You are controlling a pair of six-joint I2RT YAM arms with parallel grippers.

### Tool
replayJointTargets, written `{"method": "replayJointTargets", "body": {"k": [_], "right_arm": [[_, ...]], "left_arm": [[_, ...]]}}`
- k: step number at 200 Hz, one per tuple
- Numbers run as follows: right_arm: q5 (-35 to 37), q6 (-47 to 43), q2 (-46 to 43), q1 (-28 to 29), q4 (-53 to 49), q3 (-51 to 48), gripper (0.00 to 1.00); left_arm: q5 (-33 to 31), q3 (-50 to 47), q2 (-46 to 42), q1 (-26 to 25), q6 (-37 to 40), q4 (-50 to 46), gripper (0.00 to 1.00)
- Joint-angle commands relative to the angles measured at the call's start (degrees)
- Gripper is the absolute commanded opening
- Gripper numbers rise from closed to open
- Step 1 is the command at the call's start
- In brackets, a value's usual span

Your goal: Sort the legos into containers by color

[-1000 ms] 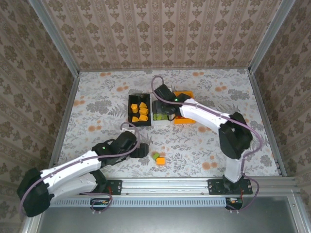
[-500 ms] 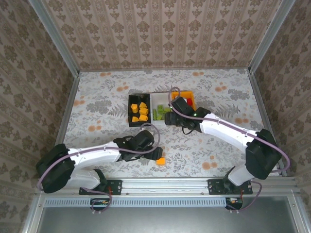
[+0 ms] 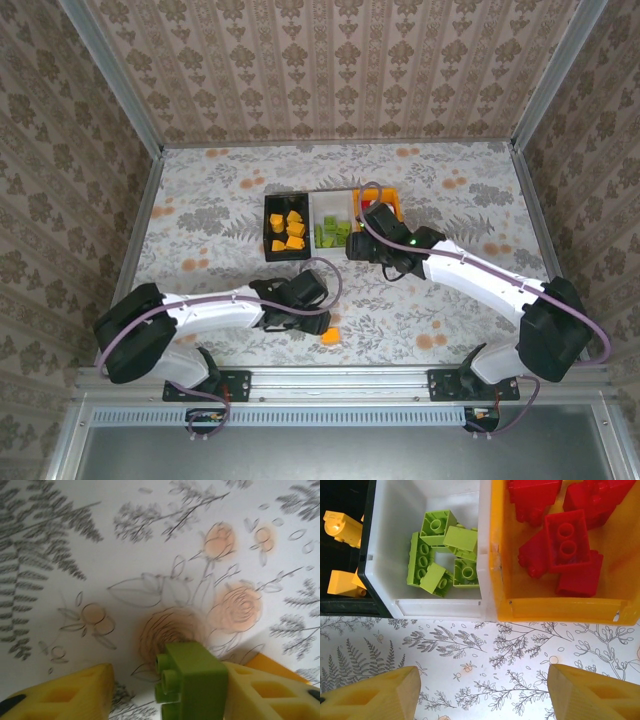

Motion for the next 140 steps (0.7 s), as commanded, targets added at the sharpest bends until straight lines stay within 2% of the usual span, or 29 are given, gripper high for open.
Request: {"method": "replayJointTargets", "body": {"k": [1,30,44,66,106,140], "right_arm": [[0.9,0.4,-3.1,-0.3,1.0,-0.6,0.70],[1.1,0.3,-3.5,-0.3,0.9,-0.7,0.70],[1.2,0.3,-3.6,-0.3,0.9,-0.6,0.70],[1.3,0.3,-3.7,-0.3,0.9,-0.8,0.70],[1.9,0.5,-4.8,-0.3,0.1,-1.4,0.70],[2.6,0.7,-6.5,-0.8,-0.2,-2.4,0.70]], "left_arm": [[-3.0,-0.4,-2.8,-0.1,-0.1,-6.7,0.54],[-2.5,-2.1,-4.9,1.2,-0.2,-5.9,0.54],[-1.5,-2.0,-4.1,1.2,0.1,-4.1,0.57],[-1.0,-1.4,-1.4,1.4,0.9,-1.4,0.57],[0.6,1.0,2.5,1.4,2.3,0.8,0.40],[-0.1,1.9,0.2,1.3,2.1,-1.2,0.27]]}}
